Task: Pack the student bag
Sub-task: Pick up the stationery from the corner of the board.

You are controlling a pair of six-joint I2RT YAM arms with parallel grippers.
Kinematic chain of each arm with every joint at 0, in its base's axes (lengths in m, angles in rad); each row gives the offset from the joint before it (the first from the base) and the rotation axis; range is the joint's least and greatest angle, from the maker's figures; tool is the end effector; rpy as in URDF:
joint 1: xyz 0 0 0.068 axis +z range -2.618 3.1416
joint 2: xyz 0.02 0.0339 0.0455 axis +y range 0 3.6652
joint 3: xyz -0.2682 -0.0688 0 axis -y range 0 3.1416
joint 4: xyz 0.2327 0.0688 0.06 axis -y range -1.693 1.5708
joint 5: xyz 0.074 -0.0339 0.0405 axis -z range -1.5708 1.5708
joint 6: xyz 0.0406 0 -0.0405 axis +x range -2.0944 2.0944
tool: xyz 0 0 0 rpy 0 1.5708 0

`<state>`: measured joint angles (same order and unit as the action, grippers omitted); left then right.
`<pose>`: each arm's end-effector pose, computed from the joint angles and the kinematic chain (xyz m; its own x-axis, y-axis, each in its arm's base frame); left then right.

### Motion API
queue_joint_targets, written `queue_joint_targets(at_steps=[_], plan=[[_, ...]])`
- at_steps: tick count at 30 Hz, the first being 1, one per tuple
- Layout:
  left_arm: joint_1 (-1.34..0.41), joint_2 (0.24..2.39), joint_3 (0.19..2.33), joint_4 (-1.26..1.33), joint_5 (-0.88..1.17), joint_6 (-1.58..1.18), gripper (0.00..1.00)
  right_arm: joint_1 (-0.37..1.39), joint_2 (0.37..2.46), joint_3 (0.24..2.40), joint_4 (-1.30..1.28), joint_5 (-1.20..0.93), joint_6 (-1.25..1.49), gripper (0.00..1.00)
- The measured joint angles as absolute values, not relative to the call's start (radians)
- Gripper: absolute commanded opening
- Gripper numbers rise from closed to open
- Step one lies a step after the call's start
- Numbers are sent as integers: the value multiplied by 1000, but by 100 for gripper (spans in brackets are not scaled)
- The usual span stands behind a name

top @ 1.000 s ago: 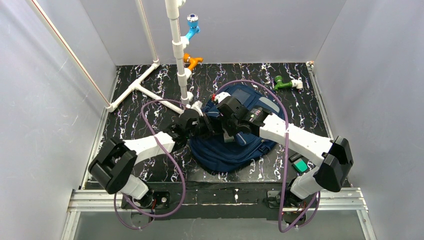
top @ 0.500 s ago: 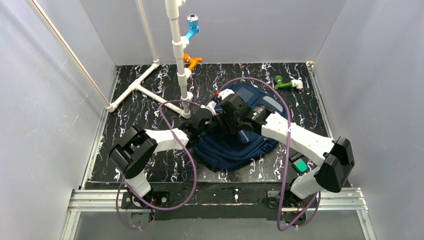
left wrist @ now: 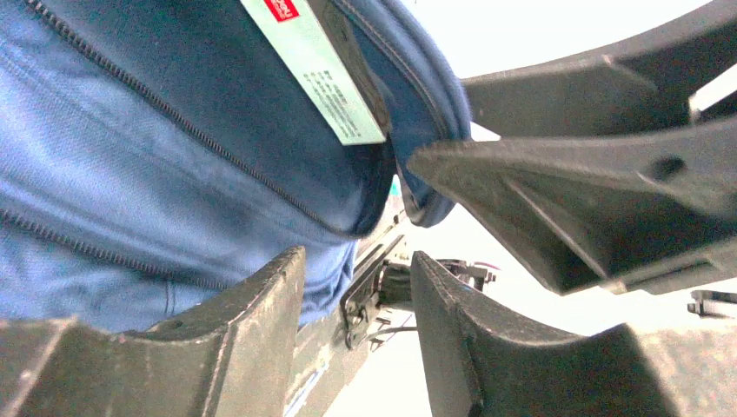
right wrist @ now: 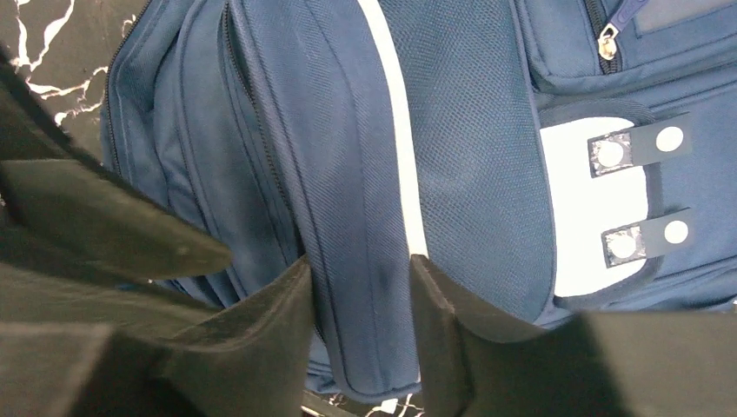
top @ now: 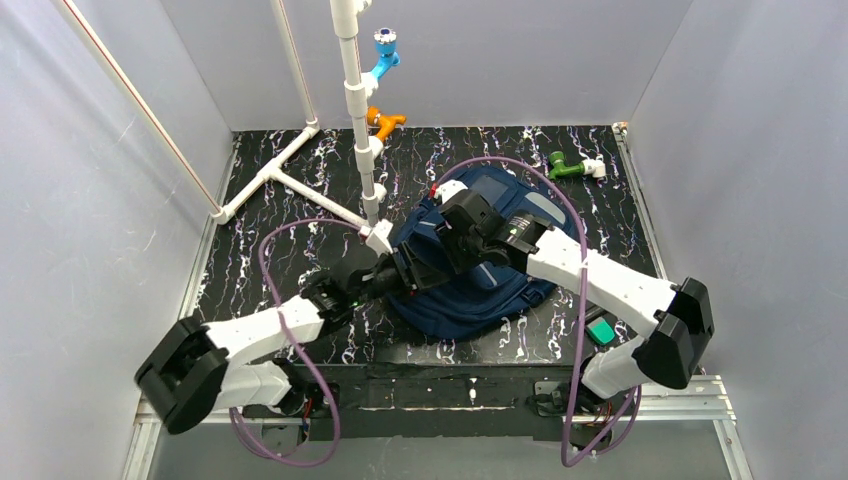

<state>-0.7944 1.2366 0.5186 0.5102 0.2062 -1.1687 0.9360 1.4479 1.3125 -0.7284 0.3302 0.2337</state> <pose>0.1749 -0.1899 0.2355 -0.8284 -0.4420 -0.3441 0.1952 0.3479 -0.9170 0.1878 0.2328 0.3223 -0.5861 -0.4264 -0.6890 -0.5151 0.8525 -0.0894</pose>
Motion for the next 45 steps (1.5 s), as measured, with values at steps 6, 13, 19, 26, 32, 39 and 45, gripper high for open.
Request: queue_joint_targets(at_steps=[6,13,19,26,32,39,45], plan=[[-794,969,487,272,181,-1052,55,936,1376,1313,-786,368,253,90],[-794,714,564,-95,160,-908,80,774,1188,1279,-850,484,338,98],[-793,639,700,-271,186,-838,83,246,1074,1000,-795,446,459,98],[-792,590,727,-343,195,-835,84,-137,1214,867,-770,386,567,98],[-791,562,727,-370,195,-836,84,-194,1331,815,-685,371,606,97],[-791,600,737,-381,191,-822,85,-204,1373,732,-625,355,636,83],[-791,612,738,-378,183,-822,85,-205,1369,711,-588,348,665,64]])
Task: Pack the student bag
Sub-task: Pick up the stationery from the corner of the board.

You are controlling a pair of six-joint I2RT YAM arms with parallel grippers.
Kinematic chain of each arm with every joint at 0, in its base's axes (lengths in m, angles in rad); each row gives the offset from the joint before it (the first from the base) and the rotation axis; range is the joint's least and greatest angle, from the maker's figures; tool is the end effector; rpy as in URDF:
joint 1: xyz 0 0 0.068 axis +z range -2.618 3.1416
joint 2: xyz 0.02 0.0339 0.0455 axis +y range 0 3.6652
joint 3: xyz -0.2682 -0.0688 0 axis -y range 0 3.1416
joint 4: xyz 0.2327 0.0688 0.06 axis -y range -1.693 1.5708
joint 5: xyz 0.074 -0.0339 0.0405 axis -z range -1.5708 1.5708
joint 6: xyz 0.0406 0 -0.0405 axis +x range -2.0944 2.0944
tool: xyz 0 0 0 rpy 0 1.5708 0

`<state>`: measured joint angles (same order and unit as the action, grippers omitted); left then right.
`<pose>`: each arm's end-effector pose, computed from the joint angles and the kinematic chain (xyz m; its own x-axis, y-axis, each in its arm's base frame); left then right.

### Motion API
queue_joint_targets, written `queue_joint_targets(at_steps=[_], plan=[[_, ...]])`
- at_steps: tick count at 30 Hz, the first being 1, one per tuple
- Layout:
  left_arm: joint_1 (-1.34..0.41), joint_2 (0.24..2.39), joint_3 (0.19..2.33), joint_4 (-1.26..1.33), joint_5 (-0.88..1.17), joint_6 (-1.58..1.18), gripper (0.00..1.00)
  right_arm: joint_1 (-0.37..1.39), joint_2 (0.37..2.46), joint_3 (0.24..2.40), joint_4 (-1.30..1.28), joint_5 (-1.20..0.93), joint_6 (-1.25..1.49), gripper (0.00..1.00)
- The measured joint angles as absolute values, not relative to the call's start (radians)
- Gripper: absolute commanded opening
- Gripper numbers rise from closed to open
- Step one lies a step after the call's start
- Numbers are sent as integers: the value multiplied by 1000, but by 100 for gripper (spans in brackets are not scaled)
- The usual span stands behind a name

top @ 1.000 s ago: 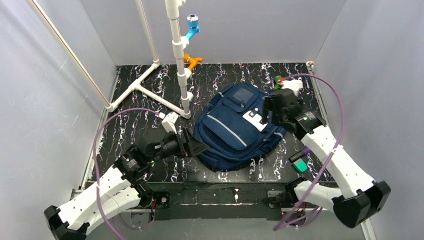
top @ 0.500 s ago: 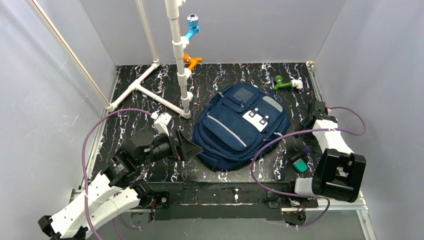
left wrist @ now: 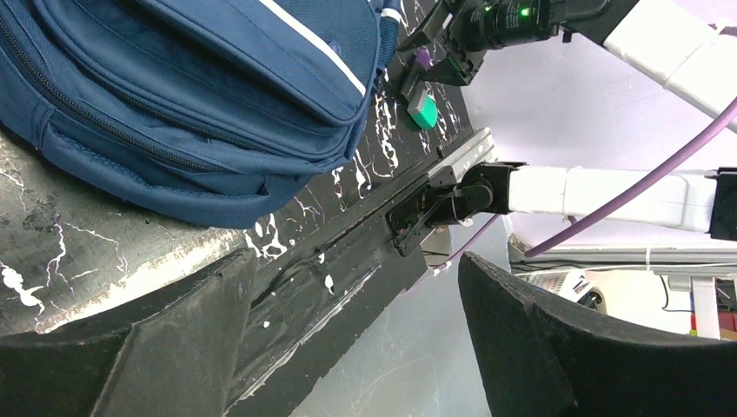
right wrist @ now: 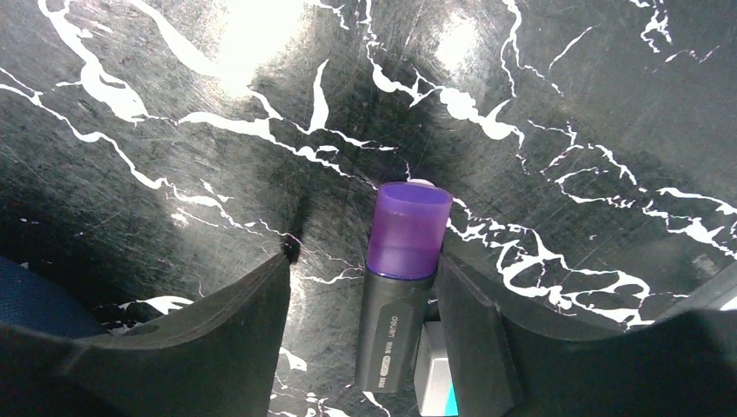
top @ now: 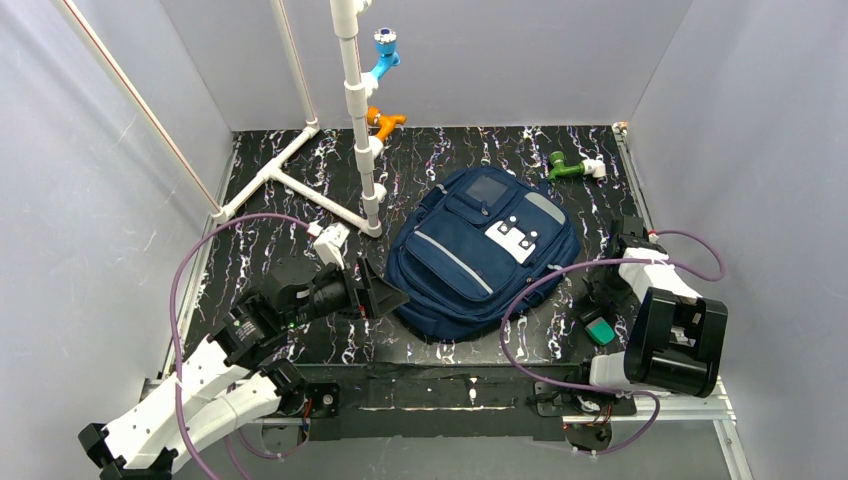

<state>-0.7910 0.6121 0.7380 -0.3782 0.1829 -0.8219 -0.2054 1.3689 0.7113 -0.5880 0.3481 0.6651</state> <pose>0.0891 -0.1006 0.3279 -0.7223 -0.2938 -0.6260 0.4318 0.5155 -0.7402 0.2154 -0.0590 0.1752 -0.5458 0.7063 -0.4509 0.8073 0.5873 -0.0572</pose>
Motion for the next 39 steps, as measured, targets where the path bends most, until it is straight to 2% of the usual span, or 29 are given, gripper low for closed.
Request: queue_joint_targets(at_steps=[6,9,13,16,24,32,39], plan=[[-791,612,738,-369,180,-822,85,-207,1332,669,-536,337,697,23],[-791,611,738,-368,176,-823,85,-208,1323,665,-529,335,711,17],[-791,607,738,-367,169,-827,85,-208,1324,672,-532,326,725,14],[-791,606,738,-367,167,-830,85,-208,1320,699,-535,309,725,1],[-791,607,727,-344,155,-843,86,-133,1277,864,-542,256,660,1],[-791,706,706,-249,119,-938,86,309,1193,1112,-472,223,601,1],[-789,872,705,-111,99,-970,76,614,1232,1127,-319,88,661,1]])
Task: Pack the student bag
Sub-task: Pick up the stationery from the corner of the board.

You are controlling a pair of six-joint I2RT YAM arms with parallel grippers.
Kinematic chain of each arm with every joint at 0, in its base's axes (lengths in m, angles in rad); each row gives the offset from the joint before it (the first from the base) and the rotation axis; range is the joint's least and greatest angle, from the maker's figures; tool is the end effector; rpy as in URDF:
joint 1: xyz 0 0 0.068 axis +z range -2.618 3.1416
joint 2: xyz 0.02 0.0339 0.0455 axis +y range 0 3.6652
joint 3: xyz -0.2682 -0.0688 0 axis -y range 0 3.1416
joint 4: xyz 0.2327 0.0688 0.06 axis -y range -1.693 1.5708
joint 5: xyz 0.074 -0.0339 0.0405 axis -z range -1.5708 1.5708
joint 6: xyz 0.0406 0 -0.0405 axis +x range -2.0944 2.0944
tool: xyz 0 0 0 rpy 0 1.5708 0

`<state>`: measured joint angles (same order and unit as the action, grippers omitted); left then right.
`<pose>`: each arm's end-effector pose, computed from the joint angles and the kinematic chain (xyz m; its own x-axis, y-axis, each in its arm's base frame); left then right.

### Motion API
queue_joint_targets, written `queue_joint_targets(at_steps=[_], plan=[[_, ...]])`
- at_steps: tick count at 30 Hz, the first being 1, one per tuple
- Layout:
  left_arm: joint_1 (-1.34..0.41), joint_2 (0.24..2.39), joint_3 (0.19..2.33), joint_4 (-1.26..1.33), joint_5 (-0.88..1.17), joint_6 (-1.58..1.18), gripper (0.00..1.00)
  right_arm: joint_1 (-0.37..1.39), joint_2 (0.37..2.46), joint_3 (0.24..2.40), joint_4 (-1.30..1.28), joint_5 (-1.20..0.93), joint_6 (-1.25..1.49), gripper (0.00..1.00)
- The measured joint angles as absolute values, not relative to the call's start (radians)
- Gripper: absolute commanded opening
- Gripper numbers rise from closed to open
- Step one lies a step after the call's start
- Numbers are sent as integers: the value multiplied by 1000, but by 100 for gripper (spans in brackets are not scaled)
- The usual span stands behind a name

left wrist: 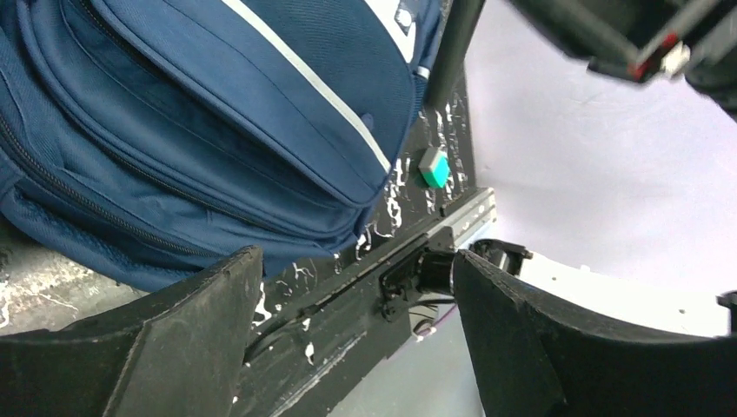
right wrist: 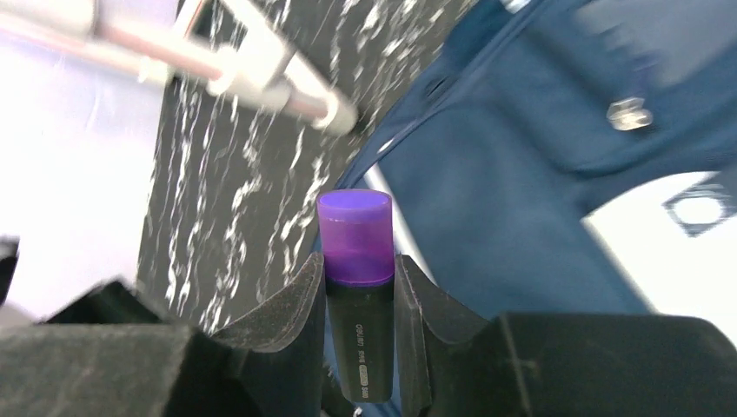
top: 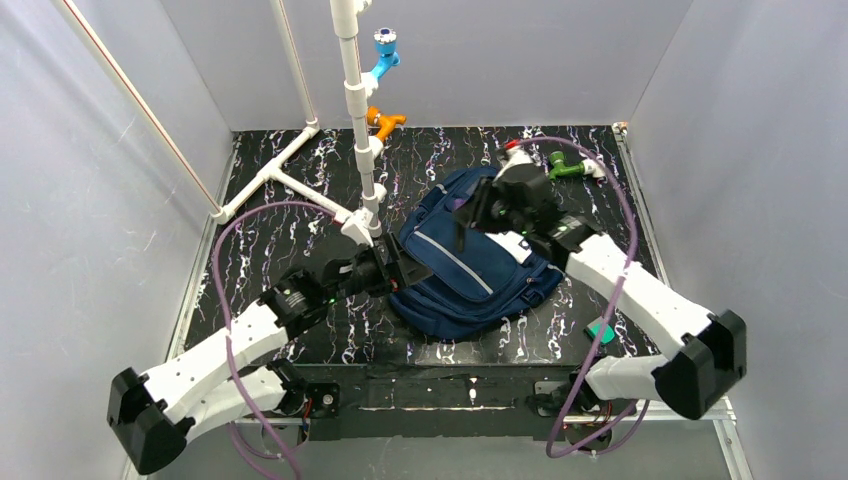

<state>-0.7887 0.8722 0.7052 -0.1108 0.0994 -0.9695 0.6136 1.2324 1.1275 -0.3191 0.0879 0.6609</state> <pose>0.1360 -0.1426 0.3080 -0.7469 -0.4124 -0.5216 0.2780 0.5189 -0.8084 0.2252 0.1543 0.3547 -0.5775 0.3412 -0.7417 -0.1947 0.8247 0.5310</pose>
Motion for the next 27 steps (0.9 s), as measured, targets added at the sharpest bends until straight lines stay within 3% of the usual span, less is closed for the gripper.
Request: queue_joint_targets(at_steps=[9,13,19,21,22,23,25,27], plan=[[-786,1016,760,-103,32,-914,53,783,1408,1114,-234,-88,781,1],[-783,1021,760,-85,5,-905,38,809,1415,1114,-225,-111,807,1],[-781,1068,759,-58,4,-909,26,824,1415,1114,-199,-134,834,1],[-781,1070,757,-47,6,-916,17,827,1415,1114,-198,-137,839,1],[-781,1068,752,-37,7,-920,6,828,1415,1114,-197,-138,840,1],[-781,1064,745,-25,9,-925,0,828,1415,1114,-197,-138,839,10],[-780,1050,726,-8,10,-941,0,832,1415,1114,-197,-139,831,37],[-780,1025,699,7,12,-958,0,833,1417,1122,-214,-142,803,52]])
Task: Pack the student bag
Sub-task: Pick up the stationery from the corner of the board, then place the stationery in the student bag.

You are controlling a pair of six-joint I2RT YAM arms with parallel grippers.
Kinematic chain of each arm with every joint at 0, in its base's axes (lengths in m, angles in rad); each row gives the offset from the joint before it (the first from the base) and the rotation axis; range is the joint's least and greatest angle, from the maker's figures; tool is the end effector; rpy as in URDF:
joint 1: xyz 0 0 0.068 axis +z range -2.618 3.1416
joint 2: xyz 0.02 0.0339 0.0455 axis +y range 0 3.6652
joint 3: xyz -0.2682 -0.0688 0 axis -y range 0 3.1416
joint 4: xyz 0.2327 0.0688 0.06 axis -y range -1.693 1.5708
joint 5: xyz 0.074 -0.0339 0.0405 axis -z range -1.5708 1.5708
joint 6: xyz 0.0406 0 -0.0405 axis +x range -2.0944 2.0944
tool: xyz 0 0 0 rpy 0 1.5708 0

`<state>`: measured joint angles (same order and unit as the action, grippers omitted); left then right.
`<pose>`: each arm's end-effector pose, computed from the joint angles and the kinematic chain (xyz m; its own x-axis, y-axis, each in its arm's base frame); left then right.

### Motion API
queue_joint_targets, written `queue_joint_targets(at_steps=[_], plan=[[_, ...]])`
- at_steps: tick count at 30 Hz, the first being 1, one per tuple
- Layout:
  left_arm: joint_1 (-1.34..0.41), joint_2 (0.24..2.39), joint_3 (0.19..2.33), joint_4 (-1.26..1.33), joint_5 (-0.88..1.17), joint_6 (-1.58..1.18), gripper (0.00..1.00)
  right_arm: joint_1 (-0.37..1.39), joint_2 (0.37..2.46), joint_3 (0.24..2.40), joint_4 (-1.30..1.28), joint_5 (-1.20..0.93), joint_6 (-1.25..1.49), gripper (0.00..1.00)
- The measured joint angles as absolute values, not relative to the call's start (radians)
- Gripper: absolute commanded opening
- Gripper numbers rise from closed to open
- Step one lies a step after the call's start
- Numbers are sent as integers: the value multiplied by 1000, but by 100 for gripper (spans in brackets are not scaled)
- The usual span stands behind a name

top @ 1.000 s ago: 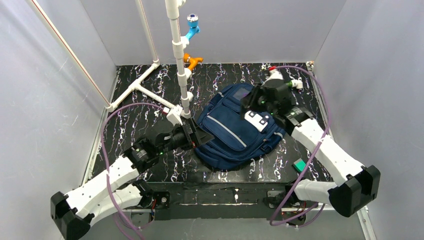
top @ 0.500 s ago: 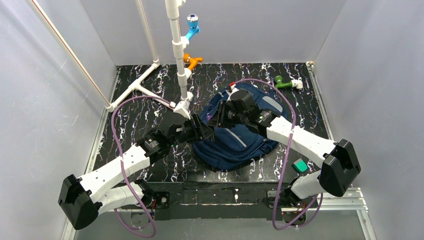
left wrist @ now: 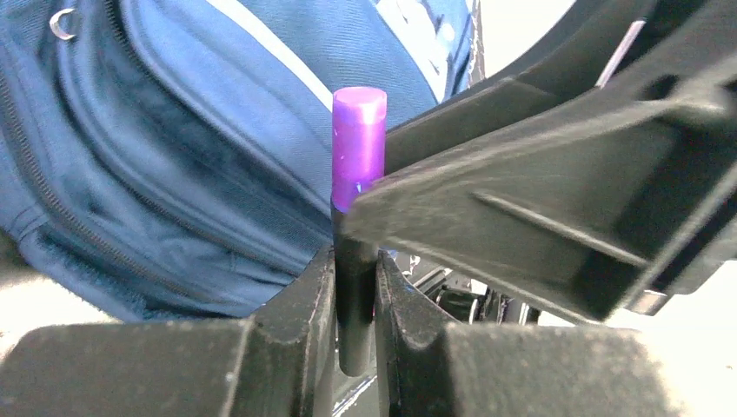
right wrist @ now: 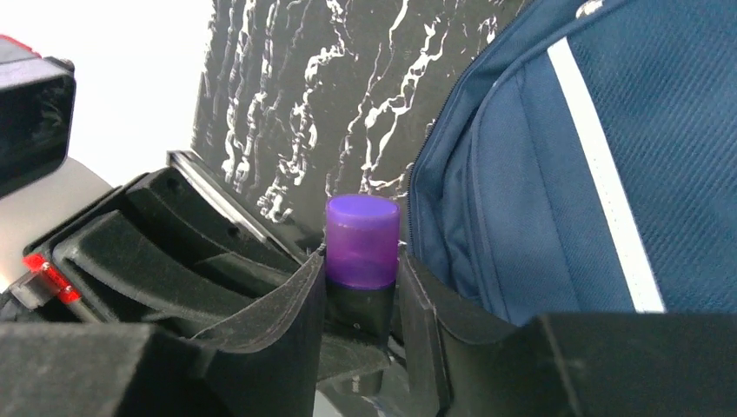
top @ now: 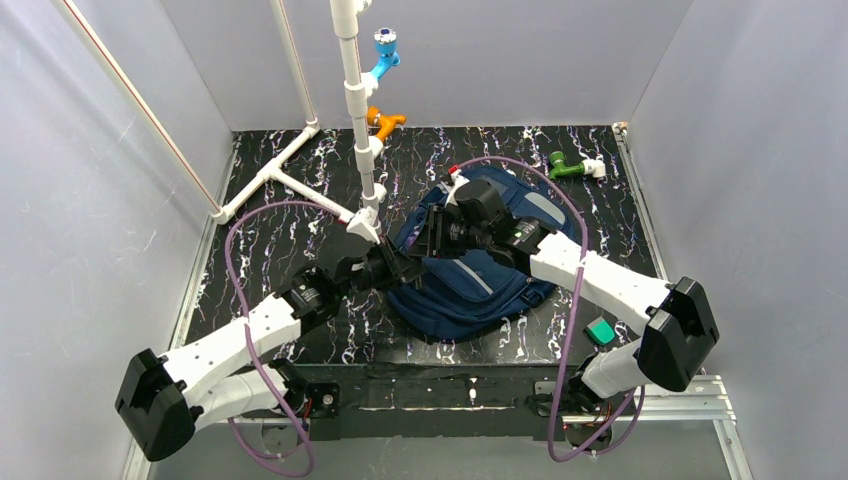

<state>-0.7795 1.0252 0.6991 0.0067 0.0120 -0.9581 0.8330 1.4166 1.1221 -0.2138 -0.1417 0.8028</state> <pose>0.1627 -0.1615 0.2891 -0.7101 -0.4484 -0.5429 0.2262 0.5850 -0.7789 0.2101 0.2397 0.3128 -0.8140 0.1631 -0.5574 -0.3311 0.6582 0.6761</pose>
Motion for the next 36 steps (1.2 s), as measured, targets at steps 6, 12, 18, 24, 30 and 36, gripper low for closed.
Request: queue_joint_targets(at_steps=[6,12,18,24,30,36], plan=[[-768,936,621,-75,-64,-1114,0,844,1481,1324,-467,-54,534,68],[-767,915,547,-134,-105,-1317,0,843,1494,1377,-661,74,273,72],[-765,955,528,-140,-112,-1420,0,964,1557,1377,-815,260,115,74],[-762,956,528,-120,-121,-1461,0,1083,1612,1376,-852,393,45,75],[-761,966,528,-76,-117,-1471,0,1103,1654,1371,-850,500,30,23],[-761,1135,606,49,-31,-1433,0,1044,1564,1390,-802,452,131,1]])
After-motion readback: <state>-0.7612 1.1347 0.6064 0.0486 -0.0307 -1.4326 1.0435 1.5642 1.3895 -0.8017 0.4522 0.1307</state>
